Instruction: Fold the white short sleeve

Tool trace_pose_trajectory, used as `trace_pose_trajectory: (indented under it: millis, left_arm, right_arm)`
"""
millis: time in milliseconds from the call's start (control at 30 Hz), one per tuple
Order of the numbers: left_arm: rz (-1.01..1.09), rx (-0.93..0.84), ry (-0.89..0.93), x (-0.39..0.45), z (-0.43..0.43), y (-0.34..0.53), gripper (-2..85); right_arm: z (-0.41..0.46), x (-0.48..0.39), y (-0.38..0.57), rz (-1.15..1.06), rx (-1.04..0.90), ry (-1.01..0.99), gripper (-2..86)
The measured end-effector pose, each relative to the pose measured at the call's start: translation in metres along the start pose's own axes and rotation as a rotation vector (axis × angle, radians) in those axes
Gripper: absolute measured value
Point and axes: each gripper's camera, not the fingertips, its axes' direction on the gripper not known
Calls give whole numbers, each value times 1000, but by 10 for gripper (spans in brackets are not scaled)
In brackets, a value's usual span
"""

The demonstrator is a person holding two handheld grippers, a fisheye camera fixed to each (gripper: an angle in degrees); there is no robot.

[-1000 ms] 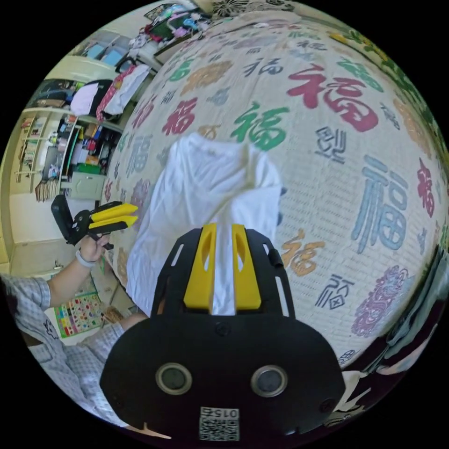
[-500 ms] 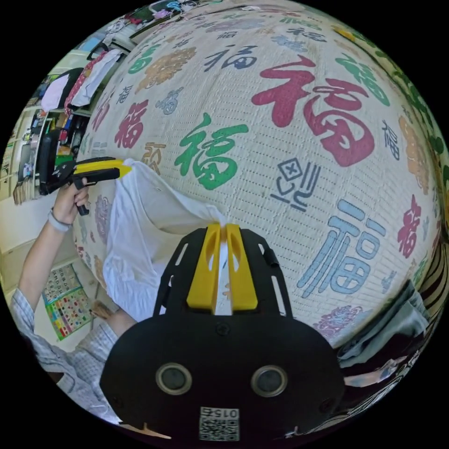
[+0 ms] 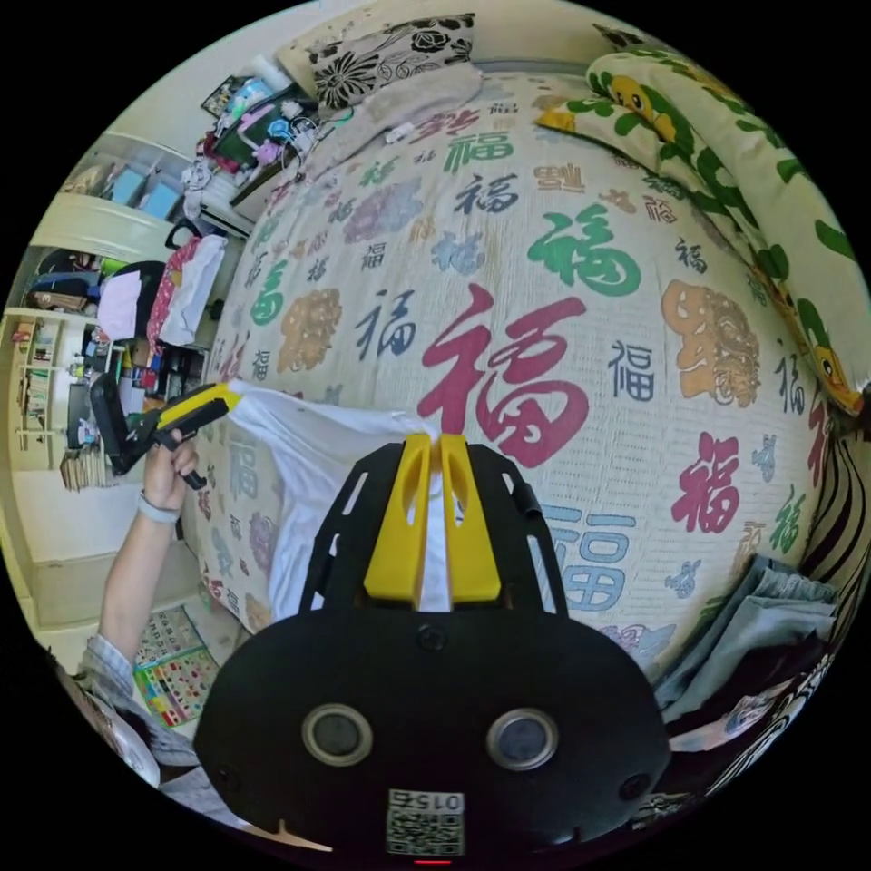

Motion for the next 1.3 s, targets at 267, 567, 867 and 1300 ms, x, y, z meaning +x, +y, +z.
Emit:
trace_pose_trajectory:
  millis: [267, 567, 867, 1300]
  left_arm:
    - [224, 80, 48, 39, -30, 96, 10]
    - [188, -112, 179, 104, -11, 283, 10]
    - [43, -259, 137, 126, 30, 356, 12]
    - [-263, -362, 189, 112, 64, 388, 55]
  right_arm:
    - [19, 30, 113, -121, -16, -322, 5]
    - [113, 47, 289, -62, -172, -359, 7]
    - [182, 51, 333, -178, -238, -187, 19]
    - [232, 87, 338, -114, -304, -179, 66]
